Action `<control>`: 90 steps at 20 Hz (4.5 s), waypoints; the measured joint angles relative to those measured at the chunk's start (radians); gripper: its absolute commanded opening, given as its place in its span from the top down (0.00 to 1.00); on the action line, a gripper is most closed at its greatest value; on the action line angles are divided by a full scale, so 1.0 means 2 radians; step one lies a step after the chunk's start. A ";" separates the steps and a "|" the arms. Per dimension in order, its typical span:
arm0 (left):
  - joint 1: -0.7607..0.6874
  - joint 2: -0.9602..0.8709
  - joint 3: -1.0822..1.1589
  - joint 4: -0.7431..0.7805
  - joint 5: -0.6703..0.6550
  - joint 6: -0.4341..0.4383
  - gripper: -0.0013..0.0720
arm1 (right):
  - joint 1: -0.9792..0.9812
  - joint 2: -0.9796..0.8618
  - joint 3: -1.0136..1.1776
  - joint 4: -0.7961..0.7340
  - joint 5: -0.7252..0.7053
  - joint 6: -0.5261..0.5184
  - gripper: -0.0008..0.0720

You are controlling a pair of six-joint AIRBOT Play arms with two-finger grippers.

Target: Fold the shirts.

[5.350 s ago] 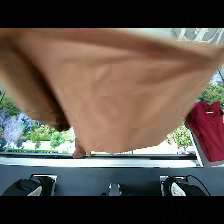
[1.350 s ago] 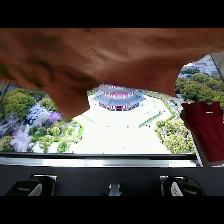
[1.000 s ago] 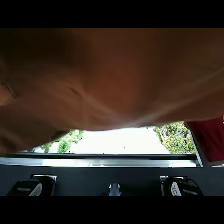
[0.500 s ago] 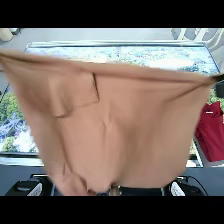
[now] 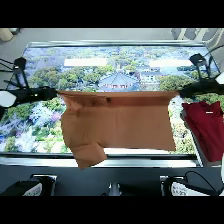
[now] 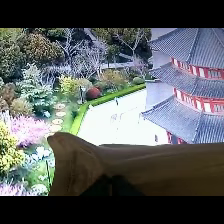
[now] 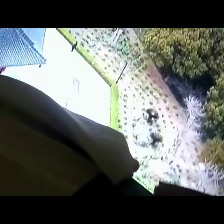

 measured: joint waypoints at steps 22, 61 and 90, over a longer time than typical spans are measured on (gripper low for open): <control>0.001 -0.208 0.158 0.028 -0.154 0.004 0.95 | 0.020 -0.094 0.034 -0.026 0.050 0.019 0.96; 0.045 0.084 -0.339 -0.152 -0.182 0.058 0.36 | 0.017 0.047 -0.191 -0.101 0.228 0.040 0.32; -0.008 0.060 -0.343 -0.178 -0.140 0.083 0.94 | -0.130 -0.010 -0.241 0.001 0.216 0.024 0.23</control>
